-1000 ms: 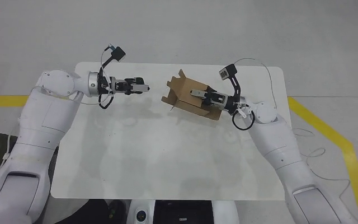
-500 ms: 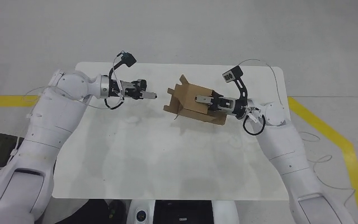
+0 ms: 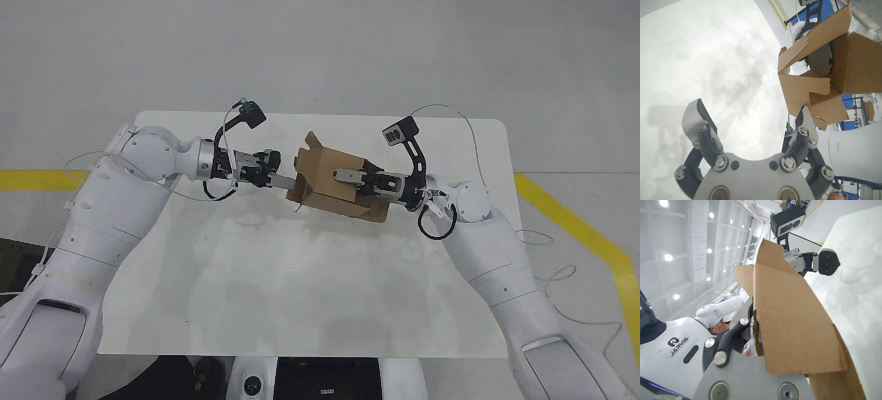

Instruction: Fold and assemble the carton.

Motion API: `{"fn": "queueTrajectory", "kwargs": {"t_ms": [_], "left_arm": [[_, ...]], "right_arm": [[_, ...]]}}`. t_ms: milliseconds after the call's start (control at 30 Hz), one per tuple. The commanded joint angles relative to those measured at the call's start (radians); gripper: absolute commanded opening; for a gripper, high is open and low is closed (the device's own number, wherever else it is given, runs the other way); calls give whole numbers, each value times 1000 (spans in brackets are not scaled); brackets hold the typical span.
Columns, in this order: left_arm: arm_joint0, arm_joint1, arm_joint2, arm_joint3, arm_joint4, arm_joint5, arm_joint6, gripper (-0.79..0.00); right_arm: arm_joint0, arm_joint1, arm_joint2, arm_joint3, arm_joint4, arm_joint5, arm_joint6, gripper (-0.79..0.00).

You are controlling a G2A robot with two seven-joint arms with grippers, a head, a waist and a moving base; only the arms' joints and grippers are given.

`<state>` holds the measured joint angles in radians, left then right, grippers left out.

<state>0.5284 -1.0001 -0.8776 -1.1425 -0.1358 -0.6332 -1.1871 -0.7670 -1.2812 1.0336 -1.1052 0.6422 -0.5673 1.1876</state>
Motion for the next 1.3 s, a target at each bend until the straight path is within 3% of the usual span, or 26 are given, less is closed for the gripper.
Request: {"fn": "queueTrajectory", "kwargs": {"t_ms": [0,900,1267], "left_arm": [[-2,-1,1,1,-5,3,-2,0],[-13,-12,15,4,-17,32,0,0],[-16,-10,1,35,13,36,25,0]], "right_arm": [[4,-4,-8,9,8,-4,5,-785],[43,-39,-71,47,46,-10,55,-785],[41,-39,-21,75,54,-74,-29,-785]]}}
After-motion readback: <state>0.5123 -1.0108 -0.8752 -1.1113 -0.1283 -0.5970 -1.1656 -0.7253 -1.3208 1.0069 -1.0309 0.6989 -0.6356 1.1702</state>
